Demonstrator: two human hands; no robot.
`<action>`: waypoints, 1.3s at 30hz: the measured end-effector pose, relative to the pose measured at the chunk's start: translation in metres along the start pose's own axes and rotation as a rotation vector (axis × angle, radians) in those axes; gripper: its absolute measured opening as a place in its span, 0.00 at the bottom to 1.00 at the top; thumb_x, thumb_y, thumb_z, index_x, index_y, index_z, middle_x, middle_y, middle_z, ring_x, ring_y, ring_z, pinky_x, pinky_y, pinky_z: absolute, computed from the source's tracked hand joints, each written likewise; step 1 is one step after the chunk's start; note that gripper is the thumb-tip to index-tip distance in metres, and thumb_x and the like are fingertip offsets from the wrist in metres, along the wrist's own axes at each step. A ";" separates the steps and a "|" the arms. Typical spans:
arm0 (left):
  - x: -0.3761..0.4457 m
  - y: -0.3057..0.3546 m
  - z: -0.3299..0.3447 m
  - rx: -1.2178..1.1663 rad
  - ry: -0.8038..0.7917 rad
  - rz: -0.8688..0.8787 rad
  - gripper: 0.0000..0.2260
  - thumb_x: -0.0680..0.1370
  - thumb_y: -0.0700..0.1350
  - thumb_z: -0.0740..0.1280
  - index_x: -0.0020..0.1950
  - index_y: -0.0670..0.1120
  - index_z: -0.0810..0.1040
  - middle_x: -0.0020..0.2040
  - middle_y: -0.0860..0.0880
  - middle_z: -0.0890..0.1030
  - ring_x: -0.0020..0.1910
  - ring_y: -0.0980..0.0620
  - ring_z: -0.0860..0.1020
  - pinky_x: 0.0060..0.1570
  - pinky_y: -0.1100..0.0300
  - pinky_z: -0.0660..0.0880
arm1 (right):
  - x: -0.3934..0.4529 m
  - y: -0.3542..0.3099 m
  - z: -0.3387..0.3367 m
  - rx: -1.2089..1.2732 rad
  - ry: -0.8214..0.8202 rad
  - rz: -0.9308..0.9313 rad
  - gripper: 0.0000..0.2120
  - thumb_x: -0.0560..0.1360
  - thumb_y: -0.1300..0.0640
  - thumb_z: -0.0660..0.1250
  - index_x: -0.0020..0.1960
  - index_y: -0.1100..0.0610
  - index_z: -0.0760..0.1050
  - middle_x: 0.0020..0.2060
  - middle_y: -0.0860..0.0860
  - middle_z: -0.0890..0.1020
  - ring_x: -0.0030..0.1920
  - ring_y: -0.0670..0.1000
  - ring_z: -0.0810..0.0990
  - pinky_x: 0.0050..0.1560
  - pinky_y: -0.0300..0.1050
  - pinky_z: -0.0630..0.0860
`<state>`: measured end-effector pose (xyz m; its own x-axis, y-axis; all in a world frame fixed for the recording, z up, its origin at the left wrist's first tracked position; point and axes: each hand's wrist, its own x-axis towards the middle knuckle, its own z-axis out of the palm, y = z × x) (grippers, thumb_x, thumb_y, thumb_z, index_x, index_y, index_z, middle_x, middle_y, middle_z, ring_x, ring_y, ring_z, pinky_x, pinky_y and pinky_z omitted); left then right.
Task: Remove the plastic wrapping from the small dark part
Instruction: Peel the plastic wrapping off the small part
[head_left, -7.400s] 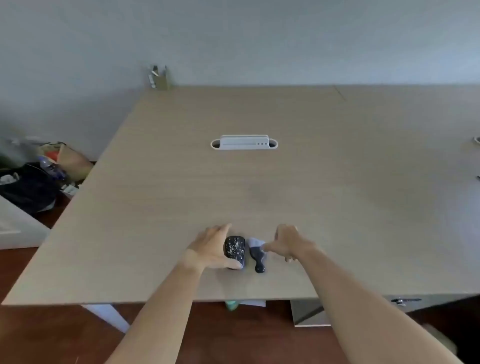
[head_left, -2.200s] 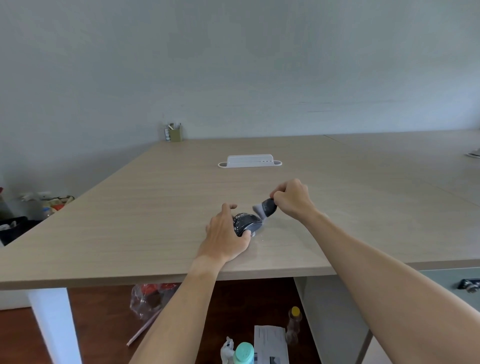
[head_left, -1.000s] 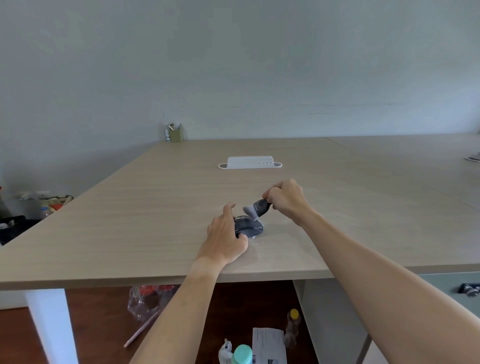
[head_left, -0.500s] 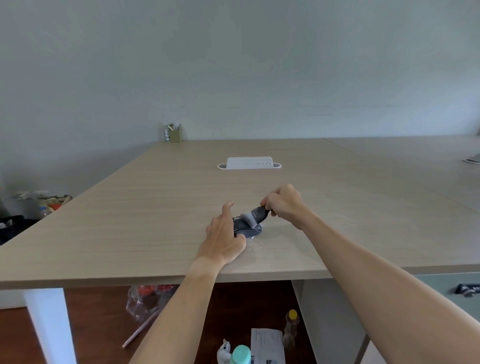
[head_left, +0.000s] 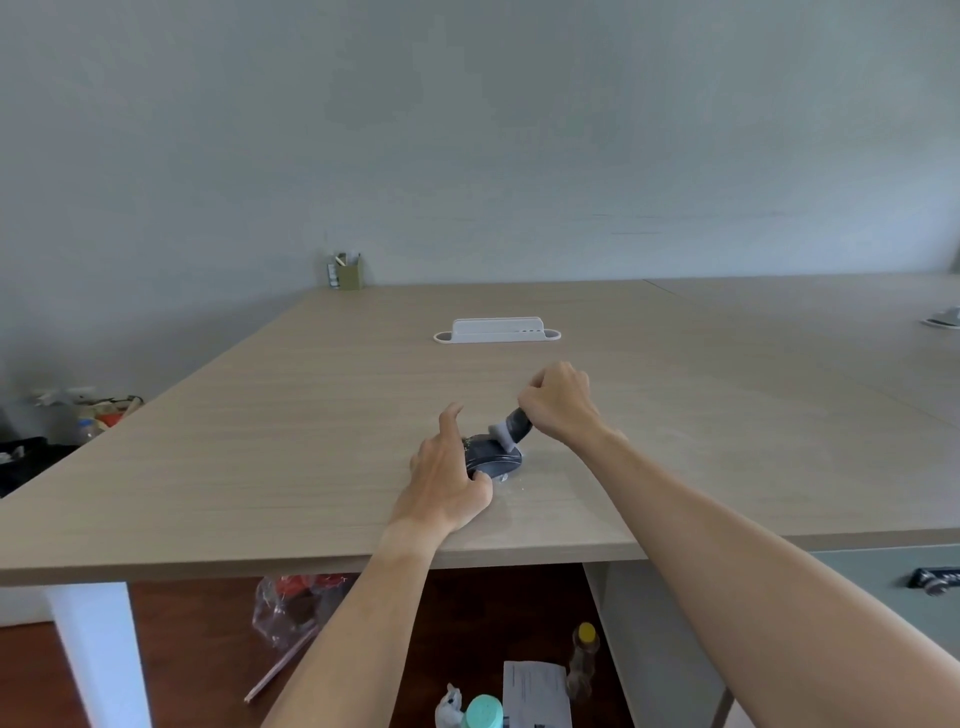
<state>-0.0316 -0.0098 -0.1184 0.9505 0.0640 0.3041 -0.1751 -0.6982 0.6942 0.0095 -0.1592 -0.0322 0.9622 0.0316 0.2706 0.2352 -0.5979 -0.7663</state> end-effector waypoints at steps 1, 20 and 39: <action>0.001 -0.001 0.000 -0.007 0.000 -0.004 0.36 0.69 0.42 0.63 0.74 0.57 0.52 0.56 0.52 0.75 0.60 0.47 0.70 0.58 0.54 0.66 | 0.001 -0.001 -0.001 0.013 0.016 0.002 0.17 0.64 0.70 0.58 0.22 0.58 0.56 0.14 0.47 0.59 0.28 0.51 0.56 0.21 0.37 0.54; 0.000 -0.001 -0.001 0.001 0.020 0.032 0.34 0.70 0.39 0.62 0.74 0.54 0.56 0.56 0.53 0.70 0.59 0.48 0.71 0.62 0.53 0.66 | 0.007 0.022 0.001 0.142 -0.009 0.190 0.09 0.64 0.63 0.63 0.34 0.71 0.72 0.30 0.56 0.74 0.33 0.54 0.70 0.33 0.45 0.68; 0.003 0.003 0.000 0.281 0.070 0.080 0.27 0.71 0.38 0.59 0.70 0.50 0.69 0.65 0.51 0.70 0.63 0.50 0.61 0.61 0.58 0.56 | 0.005 0.015 -0.004 0.186 0.058 0.148 0.10 0.65 0.65 0.62 0.27 0.68 0.69 0.23 0.53 0.71 0.30 0.53 0.66 0.27 0.38 0.64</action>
<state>-0.0295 -0.0119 -0.1159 0.9148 0.0428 0.4015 -0.1615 -0.8725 0.4611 0.0174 -0.1713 -0.0404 0.9798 -0.0943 0.1763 0.1188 -0.4342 -0.8929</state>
